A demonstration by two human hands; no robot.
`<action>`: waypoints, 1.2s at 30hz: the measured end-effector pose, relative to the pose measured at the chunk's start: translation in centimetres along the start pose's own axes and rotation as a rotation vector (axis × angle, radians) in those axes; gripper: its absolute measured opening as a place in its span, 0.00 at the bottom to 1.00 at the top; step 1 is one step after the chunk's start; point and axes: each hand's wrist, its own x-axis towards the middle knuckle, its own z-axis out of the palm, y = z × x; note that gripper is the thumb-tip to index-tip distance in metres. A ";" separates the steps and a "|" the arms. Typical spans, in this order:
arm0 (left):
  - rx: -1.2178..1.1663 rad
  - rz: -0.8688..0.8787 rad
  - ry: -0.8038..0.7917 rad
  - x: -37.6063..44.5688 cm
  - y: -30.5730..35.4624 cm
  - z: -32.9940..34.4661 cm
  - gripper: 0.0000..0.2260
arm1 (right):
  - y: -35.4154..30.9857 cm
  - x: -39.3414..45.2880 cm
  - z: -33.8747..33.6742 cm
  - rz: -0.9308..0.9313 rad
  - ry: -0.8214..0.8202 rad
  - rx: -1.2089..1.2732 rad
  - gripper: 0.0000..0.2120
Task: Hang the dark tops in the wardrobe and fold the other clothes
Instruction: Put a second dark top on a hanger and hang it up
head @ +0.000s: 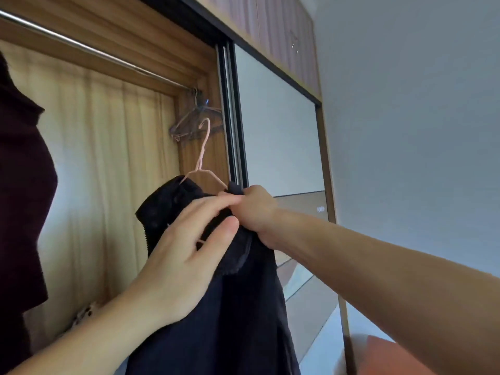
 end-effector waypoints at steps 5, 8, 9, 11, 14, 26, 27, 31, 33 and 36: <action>0.544 -0.087 0.128 0.9 -0.4 1.5 0.49 | -6.3 5.1 0.8 -0.130 -0.065 0.118 0.12; 0.637 -0.316 0.305 2.8 -1.9 2.9 0.58 | -9.0 7.2 2.4 -0.210 -0.080 0.191 0.08; 0.618 -0.351 0.380 3.5 -2.4 3.1 0.59 | -9.6 7.8 3.1 -0.235 -0.082 0.208 0.09; 0.567 -0.358 0.501 4.8 -3.8 3.1 0.58 | -10.6 8.9 4.2 -0.276 -0.075 0.233 0.12; 0.534 -0.309 0.578 6.4 -6.3 1.4 0.51 | -11.7 10.6 5.5 -0.323 -0.066 0.280 0.14; 0.753 -0.213 0.475 16.9 -17.4 -7.1 0.50 | -15.9 24.0 8.5 -0.458 0.124 0.185 0.09; 0.752 -0.199 0.466 17.7 -18.1 -7.6 0.49 | -16.4 25.2 8.7 -0.468 0.131 0.198 0.10; 0.798 -0.164 0.422 19.7 -22.0 -9.2 0.46 | -17.3 30.0 10.2 -0.508 0.175 0.187 0.13; 0.843 -0.160 0.388 20.2 -24.2 -9.7 0.46 | -17.0 32.1 11.2 -0.535 0.168 0.146 0.14; 0.929 -0.144 0.351 21.4 -27.1 -10.4 0.45 | -16.5 35.6 12.6 -0.581 0.111 0.095 0.15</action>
